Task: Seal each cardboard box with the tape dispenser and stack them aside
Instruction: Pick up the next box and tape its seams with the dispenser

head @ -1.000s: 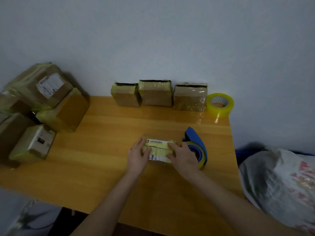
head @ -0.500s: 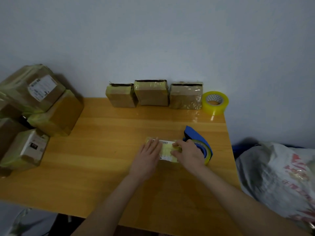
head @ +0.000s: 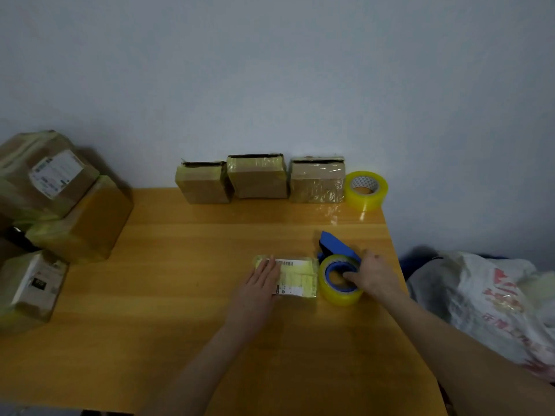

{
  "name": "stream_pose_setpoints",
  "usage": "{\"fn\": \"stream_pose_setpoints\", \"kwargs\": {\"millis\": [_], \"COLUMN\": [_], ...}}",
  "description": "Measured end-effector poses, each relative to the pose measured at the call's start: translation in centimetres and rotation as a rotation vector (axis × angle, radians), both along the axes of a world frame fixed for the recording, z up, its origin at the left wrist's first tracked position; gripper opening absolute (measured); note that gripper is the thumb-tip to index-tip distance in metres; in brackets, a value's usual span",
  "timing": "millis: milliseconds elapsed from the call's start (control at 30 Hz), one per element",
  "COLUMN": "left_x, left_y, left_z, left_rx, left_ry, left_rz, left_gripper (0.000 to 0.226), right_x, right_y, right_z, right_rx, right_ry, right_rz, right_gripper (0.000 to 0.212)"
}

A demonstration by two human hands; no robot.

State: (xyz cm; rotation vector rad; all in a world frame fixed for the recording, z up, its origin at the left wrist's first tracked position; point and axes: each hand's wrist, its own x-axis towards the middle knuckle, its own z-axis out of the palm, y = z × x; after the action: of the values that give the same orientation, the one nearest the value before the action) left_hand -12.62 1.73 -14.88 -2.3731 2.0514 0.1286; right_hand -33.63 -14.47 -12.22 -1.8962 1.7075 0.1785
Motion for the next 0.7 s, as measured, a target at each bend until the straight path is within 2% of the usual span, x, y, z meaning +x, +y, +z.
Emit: {"fn": "stream_pose_setpoints", "kwargs": {"millis": [67,133,267,367,467,533,600,633,700], "left_x": [0.7,0.9,0.9,0.8,0.9,1.0,1.1,1.1,1.1], "left_y": [0.4,0.6,0.8,0.9,1.0,1.2,1.2,1.2,1.1], "left_z": [0.1,0.3,0.6,0.7,0.7,0.6,0.7,0.7,0.7], "left_rx": [-0.015,-0.028,-0.045,-0.052,-0.072,-0.078,-0.073,-0.072,-0.090], "left_ry": [0.070,0.126,0.195,0.235,0.256,0.265,0.279,0.298,0.332], "left_rz": [-0.008,-0.023,0.037,0.053,0.046,0.045,0.049,0.054,0.058], "left_gripper": [0.065,0.063,0.067,0.068,0.067,0.067,0.066,0.065,0.064], "right_x": [-0.3,-0.4,-0.1,-0.1,-0.6,-0.9,-0.6,-0.3,0.8], "right_y": [-0.1,-0.4,-1.2,-2.1,-2.8,-3.3,-3.3,-3.0,-2.1], "right_z": [-1.1,-1.9,-1.4,-0.1,2.3,4.4,6.7,7.8,9.4], "right_rx": [0.068,0.063,0.059,0.099,0.204,0.307,0.386,0.403,0.379], "right_ry": [-0.035,-0.045,-0.085,-0.289,-0.575,-0.762,-0.899,-0.934,-0.924], "right_rz": [-0.009,-0.044,-0.130,-0.220,-0.365,-0.415,-0.372,-0.326,-0.202], "right_gripper": [0.036,0.029,0.035,0.032,0.009,0.019,0.026,0.032,0.058]}}
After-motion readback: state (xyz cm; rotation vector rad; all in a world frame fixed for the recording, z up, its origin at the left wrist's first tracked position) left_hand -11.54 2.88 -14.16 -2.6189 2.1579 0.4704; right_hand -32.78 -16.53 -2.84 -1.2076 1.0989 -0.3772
